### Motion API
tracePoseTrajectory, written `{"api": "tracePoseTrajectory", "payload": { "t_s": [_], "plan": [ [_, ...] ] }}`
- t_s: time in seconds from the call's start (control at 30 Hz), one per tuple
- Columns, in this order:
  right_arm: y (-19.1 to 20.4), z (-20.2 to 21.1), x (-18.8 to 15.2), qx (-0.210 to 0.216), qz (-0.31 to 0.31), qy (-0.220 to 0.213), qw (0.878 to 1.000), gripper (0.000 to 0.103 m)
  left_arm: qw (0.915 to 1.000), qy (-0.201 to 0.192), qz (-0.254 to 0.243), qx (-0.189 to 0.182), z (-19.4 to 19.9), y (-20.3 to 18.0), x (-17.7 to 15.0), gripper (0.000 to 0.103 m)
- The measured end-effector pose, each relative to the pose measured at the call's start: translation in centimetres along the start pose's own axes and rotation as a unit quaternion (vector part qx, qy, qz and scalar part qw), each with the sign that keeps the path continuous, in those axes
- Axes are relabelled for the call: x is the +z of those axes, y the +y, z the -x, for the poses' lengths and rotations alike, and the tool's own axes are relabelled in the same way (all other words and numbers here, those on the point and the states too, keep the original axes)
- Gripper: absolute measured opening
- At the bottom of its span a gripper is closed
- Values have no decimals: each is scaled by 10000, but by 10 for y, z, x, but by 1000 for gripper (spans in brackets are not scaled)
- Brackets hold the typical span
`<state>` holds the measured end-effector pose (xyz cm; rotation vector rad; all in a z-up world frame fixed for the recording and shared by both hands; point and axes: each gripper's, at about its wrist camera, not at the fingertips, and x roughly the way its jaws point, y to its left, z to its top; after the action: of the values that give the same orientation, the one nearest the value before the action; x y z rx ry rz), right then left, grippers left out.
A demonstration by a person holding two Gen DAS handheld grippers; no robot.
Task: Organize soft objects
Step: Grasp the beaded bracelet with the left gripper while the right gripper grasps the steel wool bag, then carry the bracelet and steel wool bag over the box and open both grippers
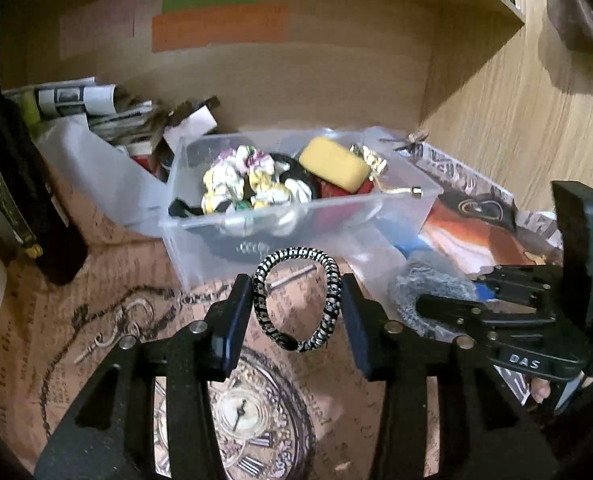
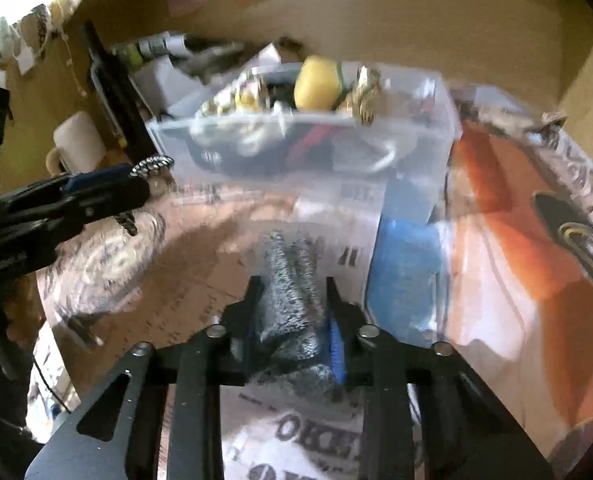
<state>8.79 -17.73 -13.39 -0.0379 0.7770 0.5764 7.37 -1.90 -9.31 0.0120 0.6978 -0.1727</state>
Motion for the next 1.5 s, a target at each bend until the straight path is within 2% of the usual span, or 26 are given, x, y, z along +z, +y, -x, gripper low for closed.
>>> {"api": "tracePoseTrajectory", "payload": {
  "t_s": [0.33,0.53,0.63,0.8,1.0,1.13,1.27,1.33,1.4,1.5],
  "plan": [
    [-3,46,37,-18,-24,-1063,9943,21,9987,-511,-47,68,7,2,39,44],
    [-11,61,70,-310,-102,-1769,9837,21,9972,-734,-53,115,-1,-1,68,44],
    [-17,57,89,-425,-144,-1946,9799,21,9973,-727,-55,109,-11,-2,78,44],
    [-29,33,102,-656,-183,-1825,9808,21,9982,-584,-42,122,-36,0,90,44],
    [-43,-11,101,-725,-254,-1179,9900,21,9998,-153,14,125,-81,3,88,44],
    [-49,-28,98,-789,-237,-897,9926,22,9999,109,57,103,-103,7,83,45],
    [-52,-34,97,-861,-278,-746,9931,25,9997,210,94,38,-108,9,78,58],
    [-52,-36,96,-862,-265,-685,9936,31,9998,166,78,24,-104,8,77,61],
    [-49,-33,95,-833,-214,-703,9938,44,9999,97,75,43,-99,7,77,67],
    [-45,-25,96,-923,-144,-871,9918,59,9999,-39,72,75,-86,7,77,71]
  ]
}}
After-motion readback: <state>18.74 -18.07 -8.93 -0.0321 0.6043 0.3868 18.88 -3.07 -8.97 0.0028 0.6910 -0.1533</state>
